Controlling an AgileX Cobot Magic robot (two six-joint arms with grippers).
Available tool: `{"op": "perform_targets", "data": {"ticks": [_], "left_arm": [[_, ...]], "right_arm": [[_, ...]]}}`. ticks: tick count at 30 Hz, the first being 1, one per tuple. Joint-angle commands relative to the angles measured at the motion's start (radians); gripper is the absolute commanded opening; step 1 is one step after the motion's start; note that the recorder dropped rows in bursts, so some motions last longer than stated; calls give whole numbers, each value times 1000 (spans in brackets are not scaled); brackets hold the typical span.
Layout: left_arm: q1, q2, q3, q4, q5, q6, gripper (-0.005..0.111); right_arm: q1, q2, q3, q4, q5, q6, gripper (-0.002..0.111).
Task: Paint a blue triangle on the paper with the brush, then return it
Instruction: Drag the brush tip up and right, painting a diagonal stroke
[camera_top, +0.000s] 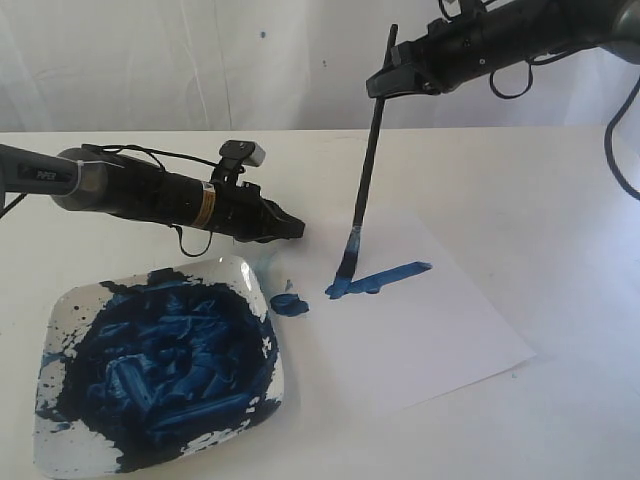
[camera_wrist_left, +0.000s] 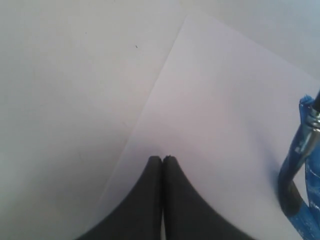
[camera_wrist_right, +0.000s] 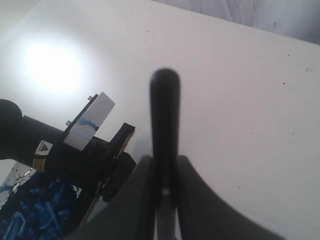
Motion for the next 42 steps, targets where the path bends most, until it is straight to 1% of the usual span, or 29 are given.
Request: {"op": "perform_targets", "data": {"ticks": [1, 23, 34, 42], "left_arm": [[-2, -5, 0, 6, 5, 1, 0], [-2, -5, 0, 6, 5, 1, 0], [-2, -5, 0, 6, 5, 1, 0], [-2, -5, 0, 6, 5, 1, 0]], "right_arm": [[0, -3, 1, 4, -54, -37, 0], [-1, -3, 1, 2, -278, -118, 0], [-3, -4, 1, 2, -316, -135, 0], [-5, -65, 1, 2, -295, -114, 0]]}}
